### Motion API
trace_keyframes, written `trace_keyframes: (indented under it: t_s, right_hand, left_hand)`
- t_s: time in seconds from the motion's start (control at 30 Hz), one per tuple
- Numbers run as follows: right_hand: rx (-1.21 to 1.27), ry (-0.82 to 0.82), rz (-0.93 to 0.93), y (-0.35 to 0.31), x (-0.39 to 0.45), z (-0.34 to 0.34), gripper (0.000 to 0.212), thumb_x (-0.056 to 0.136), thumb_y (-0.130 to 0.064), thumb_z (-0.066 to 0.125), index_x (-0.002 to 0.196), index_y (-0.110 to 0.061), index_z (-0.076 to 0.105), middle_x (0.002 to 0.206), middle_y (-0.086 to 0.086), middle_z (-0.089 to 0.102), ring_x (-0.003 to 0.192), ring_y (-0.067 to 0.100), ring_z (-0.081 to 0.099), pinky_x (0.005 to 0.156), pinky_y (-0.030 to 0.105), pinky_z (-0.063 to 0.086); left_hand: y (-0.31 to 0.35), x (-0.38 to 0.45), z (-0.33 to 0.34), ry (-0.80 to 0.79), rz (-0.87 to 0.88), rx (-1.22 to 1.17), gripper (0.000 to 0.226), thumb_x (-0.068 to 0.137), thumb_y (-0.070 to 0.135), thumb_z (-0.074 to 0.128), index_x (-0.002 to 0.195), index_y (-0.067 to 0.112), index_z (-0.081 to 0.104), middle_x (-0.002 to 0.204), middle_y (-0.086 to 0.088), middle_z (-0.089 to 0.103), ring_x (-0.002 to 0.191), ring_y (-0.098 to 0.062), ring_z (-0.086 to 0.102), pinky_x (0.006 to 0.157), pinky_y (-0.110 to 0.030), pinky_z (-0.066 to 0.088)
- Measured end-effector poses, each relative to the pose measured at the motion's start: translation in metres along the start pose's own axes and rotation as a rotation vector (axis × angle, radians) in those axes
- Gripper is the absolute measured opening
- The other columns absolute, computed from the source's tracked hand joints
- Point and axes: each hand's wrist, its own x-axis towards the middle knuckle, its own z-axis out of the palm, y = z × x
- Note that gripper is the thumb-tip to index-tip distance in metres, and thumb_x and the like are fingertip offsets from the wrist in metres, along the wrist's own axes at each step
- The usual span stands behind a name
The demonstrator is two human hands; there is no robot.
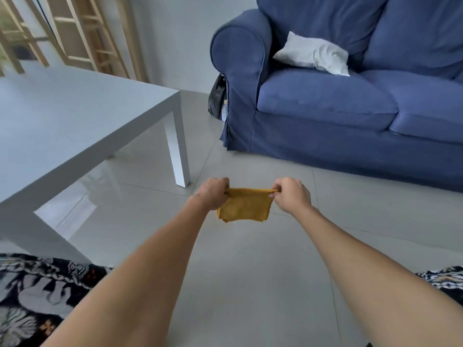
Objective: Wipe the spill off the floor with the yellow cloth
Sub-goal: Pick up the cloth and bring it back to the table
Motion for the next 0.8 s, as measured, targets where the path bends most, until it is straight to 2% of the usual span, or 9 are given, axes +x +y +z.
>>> trace_keyframes:
  t_s: [0.07,0.2,0.43,0.57,0.73,0.8]
  right_hand:
    - [0.007,0.044,-0.019,-0.016,0.004,-0.015,0.008,0.088,-0.020,0.063,0.082,-0.020,0.070,0.085,0.004,0.067,0.082,0.028,0.060,0.063,0.027,0.038]
    - [0.021,0.113,-0.078,-0.051,0.007,-0.043,0.009,0.087,-0.019,0.064,0.080,-0.021,0.068,0.083,0.003,0.067,0.081,0.027,0.061,0.061,0.028,0.041]
    - [0.065,0.170,-0.199,-0.120,0.011,-0.075,0.010,0.089,-0.020,0.063,0.082,-0.021,0.070,0.084,0.001,0.068,0.082,0.025,0.062,0.060,0.029,0.044]
    - [0.144,0.195,-0.263,-0.161,0.020,-0.082,0.010,0.088,-0.018,0.063,0.082,-0.023,0.070,0.081,-0.001,0.070,0.082,0.024,0.062,0.063,0.031,0.049]
    - [0.221,0.237,-0.369,-0.212,0.038,-0.078,0.008,0.090,-0.020,0.064,0.090,-0.025,0.070,0.086,-0.002,0.068,0.083,0.022,0.060,0.061,0.027,0.042]
    - [0.236,0.244,-0.414,-0.231,0.045,-0.072,0.008,0.091,-0.021,0.064,0.092,-0.025,0.070,0.088,-0.002,0.069,0.085,0.021,0.061,0.063,0.028,0.047]
  left_hand:
    - [-0.002,-0.003,-0.022,0.035,0.002,-0.020,0.024,0.092,0.011,0.046,0.114,0.010,0.054,0.099,-0.009,0.058,0.084,-0.023,0.055,0.070,-0.032,0.048]
    - [-0.010,-0.014,-0.068,0.131,0.012,-0.010,0.020,0.092,0.012,0.050,0.111,0.010,0.056,0.089,-0.004,0.054,0.080,-0.019,0.052,0.068,-0.028,0.044]
    - [-0.040,-0.050,-0.144,0.307,0.027,-0.004,0.022,0.087,0.018,0.062,0.107,0.009,0.063,0.100,-0.009,0.066,0.090,-0.024,0.060,0.079,-0.037,0.054]
    - [-0.063,-0.072,-0.173,0.432,0.010,-0.097,0.024,0.089,0.020,0.062,0.110,0.009,0.064,0.099,-0.005,0.066,0.089,-0.020,0.062,0.080,-0.030,0.054]
    - [-0.097,-0.096,-0.189,0.591,-0.043,-0.250,0.024,0.089,0.024,0.062,0.106,0.007,0.065,0.096,-0.005,0.068,0.088,-0.018,0.064,0.078,-0.026,0.052]
    - [-0.111,-0.101,-0.191,0.640,-0.074,-0.294,0.023,0.088,0.024,0.063,0.104,0.007,0.066,0.094,-0.004,0.068,0.088,-0.017,0.064,0.075,-0.023,0.049]
